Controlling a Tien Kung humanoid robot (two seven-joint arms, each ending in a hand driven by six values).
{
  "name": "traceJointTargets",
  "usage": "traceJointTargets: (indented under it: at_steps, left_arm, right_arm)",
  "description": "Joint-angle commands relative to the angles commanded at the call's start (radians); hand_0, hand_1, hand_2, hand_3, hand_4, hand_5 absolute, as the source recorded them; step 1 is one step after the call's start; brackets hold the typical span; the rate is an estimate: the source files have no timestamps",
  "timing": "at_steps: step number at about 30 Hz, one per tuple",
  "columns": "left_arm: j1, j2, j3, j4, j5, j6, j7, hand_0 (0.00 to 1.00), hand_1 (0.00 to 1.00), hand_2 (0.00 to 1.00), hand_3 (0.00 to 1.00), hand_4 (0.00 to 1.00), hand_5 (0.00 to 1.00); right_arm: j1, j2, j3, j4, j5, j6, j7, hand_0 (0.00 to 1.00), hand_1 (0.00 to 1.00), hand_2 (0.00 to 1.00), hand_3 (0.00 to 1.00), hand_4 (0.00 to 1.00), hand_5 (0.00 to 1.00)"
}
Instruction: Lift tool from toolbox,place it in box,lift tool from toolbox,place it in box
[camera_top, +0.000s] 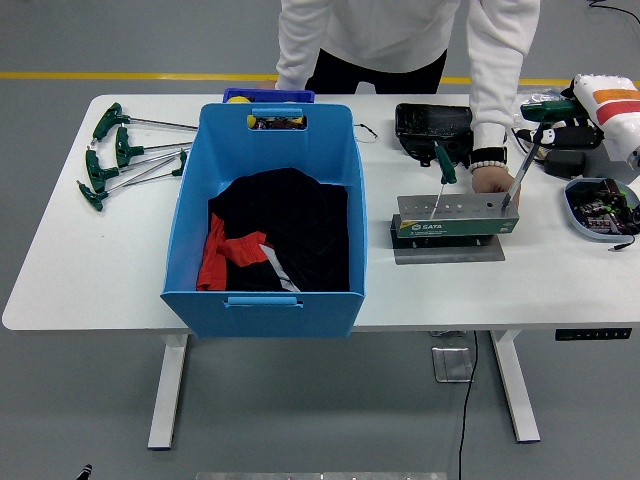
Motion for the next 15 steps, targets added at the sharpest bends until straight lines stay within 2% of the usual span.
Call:
traceJointTargets:
  at_steps: [4,5,15]
  left_arm:
    - [0.003,0.0,0.003,0.001,-0.007,-0.001,-0.003,0.746,0.787,0.821,0.734,0.746,0.65]
    - [0.003,0.0,0.003,0.002,-0.009,-0.001,-0.003,0.743,0.785,0.822,0.734,0.745,0.65]
    - [0.011,0.002,0.004,0.003,-0.014,0.0,-0.004,0.742,0.783,0.817,0.735,0.747,0.652]
  right_arm:
    - [0.004,-0.025,0.009,0.047,-0.01,0.015,-0.007,0.06,0.002,0.002,0.002,0.87,0.621]
    - [0.005,-0.032,0.012,0.061,-0.013,0.018,-0.008,0.064,0.002,0.002,0.002,0.786,0.579]
    - [0.01,-0.087,0.071,0.188,-0.053,0.036,-0.015,0.065,0.002,0.002,0.002,0.775,0.586]
